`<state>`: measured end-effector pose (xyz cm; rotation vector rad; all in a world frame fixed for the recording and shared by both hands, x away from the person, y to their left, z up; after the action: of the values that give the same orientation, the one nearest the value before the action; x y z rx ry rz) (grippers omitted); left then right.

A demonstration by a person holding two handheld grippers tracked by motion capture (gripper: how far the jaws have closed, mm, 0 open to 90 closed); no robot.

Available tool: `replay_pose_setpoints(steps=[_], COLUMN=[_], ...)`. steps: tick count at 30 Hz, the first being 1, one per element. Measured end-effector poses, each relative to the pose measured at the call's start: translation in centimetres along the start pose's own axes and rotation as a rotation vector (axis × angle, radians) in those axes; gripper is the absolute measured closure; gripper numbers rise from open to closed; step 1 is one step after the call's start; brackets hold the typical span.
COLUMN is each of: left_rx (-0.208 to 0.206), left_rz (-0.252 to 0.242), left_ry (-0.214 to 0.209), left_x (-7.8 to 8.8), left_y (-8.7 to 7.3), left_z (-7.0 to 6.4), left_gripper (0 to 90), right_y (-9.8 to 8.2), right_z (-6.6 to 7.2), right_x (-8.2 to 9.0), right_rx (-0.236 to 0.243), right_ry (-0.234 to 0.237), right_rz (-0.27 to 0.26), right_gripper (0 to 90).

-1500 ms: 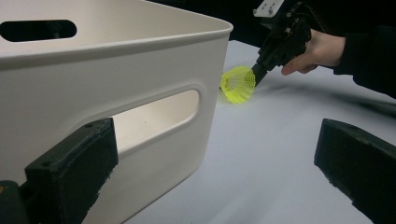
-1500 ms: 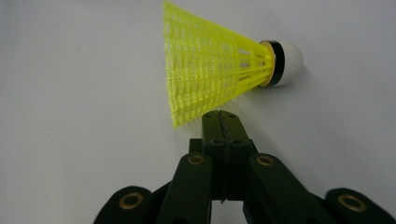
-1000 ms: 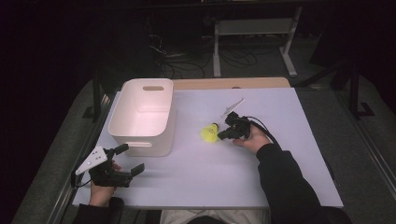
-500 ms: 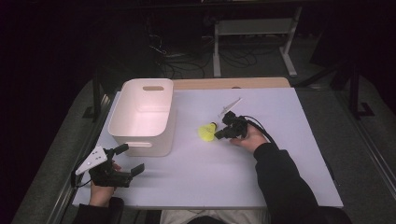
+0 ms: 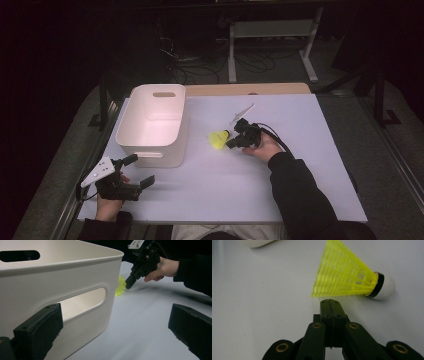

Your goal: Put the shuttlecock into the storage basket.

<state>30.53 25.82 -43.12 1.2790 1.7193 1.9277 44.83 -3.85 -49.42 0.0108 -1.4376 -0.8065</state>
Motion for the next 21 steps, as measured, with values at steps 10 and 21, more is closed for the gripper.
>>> replay_pose_setpoints(steps=[10,21], left_rx=[0.0,0.0], left_rz=[0.001,0.001], left_ry=[0.0,0.0], left_x=[-0.01,0.0], left_y=[-0.01,-0.01], left_z=[0.0,0.0], left_gripper=[0.0,0.0], right_y=[0.19,0.71], right_z=[-0.15,-0.38], right_x=[-0.34,-0.62], right_rx=[-0.007,-0.015], right_ry=[0.003,0.009], right_rz=[-0.001,-0.006], right_gripper=[88.8,88.8])
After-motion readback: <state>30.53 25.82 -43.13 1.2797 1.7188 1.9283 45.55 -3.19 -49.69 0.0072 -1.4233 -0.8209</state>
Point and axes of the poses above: each handheld gripper's, and its own axes: x roughly backward along the jaws, y roughly out of its top, z roughly to its left, the point moved 8 cm from there along -x, roughly forward along the jaws, and after that the axes turned 10 degrees about z, right-handed, at the moved point
